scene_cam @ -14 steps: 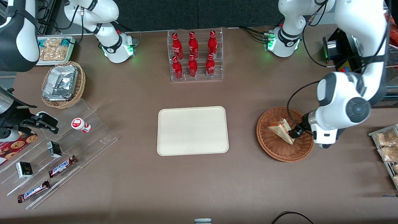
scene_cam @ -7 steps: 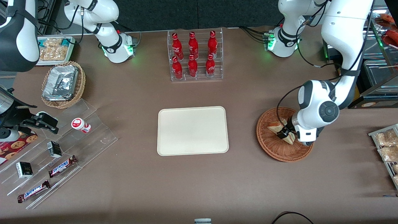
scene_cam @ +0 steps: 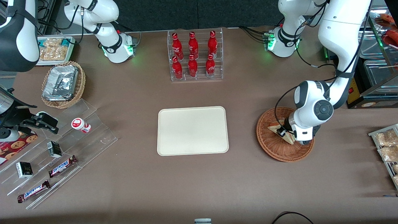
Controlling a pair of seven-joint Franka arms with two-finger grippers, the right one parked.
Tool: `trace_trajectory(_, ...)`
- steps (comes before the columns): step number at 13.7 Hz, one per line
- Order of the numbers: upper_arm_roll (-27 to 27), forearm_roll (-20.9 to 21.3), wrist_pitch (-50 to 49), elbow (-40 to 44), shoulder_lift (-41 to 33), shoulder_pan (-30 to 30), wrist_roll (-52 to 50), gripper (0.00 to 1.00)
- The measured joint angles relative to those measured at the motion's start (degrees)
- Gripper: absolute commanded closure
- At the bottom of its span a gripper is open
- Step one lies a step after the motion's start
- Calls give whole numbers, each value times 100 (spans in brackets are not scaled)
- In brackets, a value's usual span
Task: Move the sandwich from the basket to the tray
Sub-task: 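Lift the sandwich and carry it over the cream tray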
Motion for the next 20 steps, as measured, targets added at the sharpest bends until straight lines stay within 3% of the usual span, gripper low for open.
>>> trace_trajectory(2,-11,0,-334,277,-191,-6,20,100)
trace_trajectory(5,-307,0,-1745,1511,-457,-115,39,100)
trace_trajectory(9,-475,-8,-2788,3281,-232,-1134,-55,98)
trace_trajectory(13,-484,44,-2803,4418,776,-2211,-7,98)
trace_trajectory(15,-483,338,-2779,4958,1424,-2724,216,97)
trace_trajectory(20,-442,505,-2233,5417,2636,-3515,329,94)
